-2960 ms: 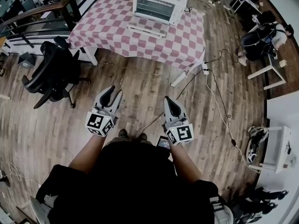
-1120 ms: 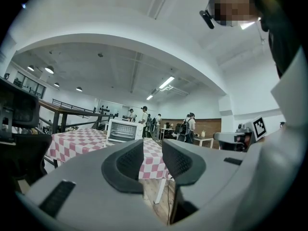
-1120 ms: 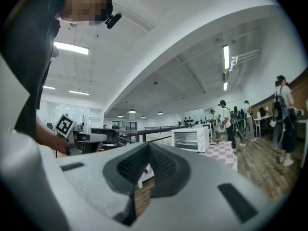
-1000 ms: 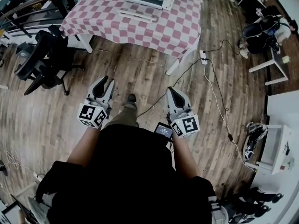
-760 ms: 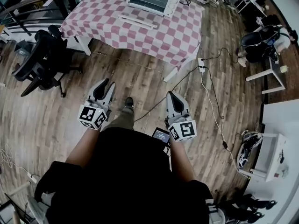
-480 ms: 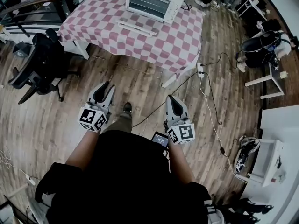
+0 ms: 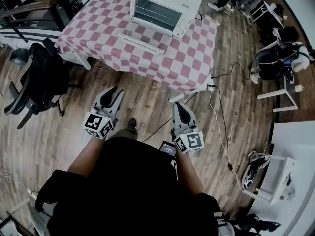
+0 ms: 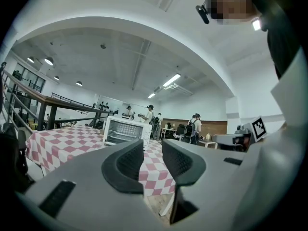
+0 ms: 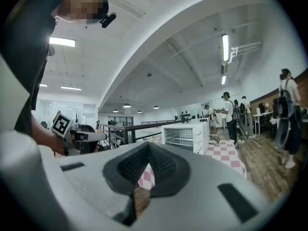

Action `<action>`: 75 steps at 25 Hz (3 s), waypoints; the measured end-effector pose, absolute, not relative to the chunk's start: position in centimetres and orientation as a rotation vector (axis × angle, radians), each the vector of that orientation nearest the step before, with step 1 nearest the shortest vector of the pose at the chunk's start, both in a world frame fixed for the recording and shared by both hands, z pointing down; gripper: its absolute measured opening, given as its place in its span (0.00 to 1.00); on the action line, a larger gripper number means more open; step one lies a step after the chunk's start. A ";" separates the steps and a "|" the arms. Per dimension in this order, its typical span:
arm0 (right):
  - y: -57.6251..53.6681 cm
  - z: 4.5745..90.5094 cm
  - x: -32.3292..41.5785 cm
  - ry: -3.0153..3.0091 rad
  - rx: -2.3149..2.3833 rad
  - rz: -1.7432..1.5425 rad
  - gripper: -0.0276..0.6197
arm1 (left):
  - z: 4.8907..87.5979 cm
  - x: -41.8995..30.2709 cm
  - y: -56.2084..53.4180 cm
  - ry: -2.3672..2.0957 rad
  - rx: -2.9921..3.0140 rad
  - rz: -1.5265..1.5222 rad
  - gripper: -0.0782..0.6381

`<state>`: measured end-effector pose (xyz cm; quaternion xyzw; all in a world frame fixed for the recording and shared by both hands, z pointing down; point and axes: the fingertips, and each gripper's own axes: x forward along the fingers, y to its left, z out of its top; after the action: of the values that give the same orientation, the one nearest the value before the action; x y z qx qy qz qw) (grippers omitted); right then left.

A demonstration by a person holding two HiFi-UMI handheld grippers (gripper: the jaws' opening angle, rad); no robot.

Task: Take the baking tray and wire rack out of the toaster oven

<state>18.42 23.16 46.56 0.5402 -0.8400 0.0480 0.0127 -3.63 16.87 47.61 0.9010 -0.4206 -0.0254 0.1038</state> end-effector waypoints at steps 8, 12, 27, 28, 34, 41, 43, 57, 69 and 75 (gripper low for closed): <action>13.5 45.4 17.1 -2.622 1.635 0.090 0.05 | 48.6 -2.9 7.3 -1.184 2.658 -0.097 0.26; 10.8 45.0 16.7 -2.618 1.619 0.067 0.05 | 48.6 -3.1 4.5 -1.177 2.643 -0.118 0.26; 1.2 45.4 16.8 -2.646 1.579 0.037 0.05 | 49.7 -3.2 -4.9 -1.187 2.568 -0.173 0.26; 0.2 45.4 16.8 -2.652 1.578 0.038 0.05 | 49.7 -3.0 -5.9 -1.180 2.562 -0.174 0.26; -5.6 44.9 17.7 -2.676 1.578 0.030 0.05 | 50.0 -1.2 -12.0 -1.119 2.487 -0.203 0.27; -11.2 46.9 19.0 -2.652 1.573 0.112 0.05 | 52.3 1.8 -18.9 -1.015 2.372 -0.220 0.28; -12.7 47.0 19.9 -2.643 1.589 0.127 0.05 | 52.9 2.6 -21.0 -0.991 2.298 -0.270 0.28; -19.2 48.3 25.0 -2.640 1.659 0.201 0.05 | 59.7 9.1 -32.4 -0.821 1.812 -0.494 0.28; -20.0 51.1 28.7 -2.535 1.734 0.299 0.05 | 66.4 11.5 -39.7 -0.812 1.555 -0.599 0.33; -20.8 51.9 29.9 -2.522 1.734 0.322 0.05 | 67.4 12.8 -41.9 -0.820 1.536 -0.631 0.33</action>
<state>29.88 -20.79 51.87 0.5630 -0.8192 0.1044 0.0320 12.80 -41.89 67.44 0.6627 -0.3539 -0.2723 0.6012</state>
